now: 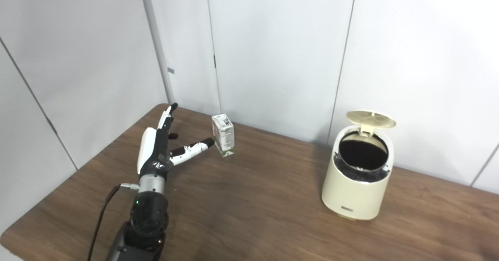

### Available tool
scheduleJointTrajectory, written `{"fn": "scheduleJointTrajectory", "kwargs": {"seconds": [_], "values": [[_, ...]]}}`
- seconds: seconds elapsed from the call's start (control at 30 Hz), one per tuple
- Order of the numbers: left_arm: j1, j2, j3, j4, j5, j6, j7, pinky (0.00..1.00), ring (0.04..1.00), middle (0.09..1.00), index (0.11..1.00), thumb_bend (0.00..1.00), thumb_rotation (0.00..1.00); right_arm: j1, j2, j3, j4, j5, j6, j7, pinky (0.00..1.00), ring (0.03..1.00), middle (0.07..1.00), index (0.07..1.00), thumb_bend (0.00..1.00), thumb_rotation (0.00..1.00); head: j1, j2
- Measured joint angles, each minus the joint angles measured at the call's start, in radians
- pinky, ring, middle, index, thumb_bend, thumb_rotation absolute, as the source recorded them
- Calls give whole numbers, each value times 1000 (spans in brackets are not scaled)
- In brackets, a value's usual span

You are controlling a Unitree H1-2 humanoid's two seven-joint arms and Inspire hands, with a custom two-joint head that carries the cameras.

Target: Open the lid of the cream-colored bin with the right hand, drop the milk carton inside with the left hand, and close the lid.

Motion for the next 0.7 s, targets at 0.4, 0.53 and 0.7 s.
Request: {"fn": "scheduleJointTrajectory", "kwargs": {"seconds": [0.4,0.53,0.7], "values": [[-160,123,8,126,-131,89,-117,711,852,934,981,1000,405,-1,-4,-3,6,2,-4,9,543,673,711,682,270,555,3,-14],[-213,154,18,183,-230,134,-197,727,866,932,970,995,392,-5,-5,-4,14,-2,-6,9,522,661,711,682,260,563,-1,-23],[-237,174,12,285,-311,158,-257,841,943,968,999,1000,379,-9,-6,-4,20,-8,-10,8,526,667,710,688,256,522,-14,-35]]}}
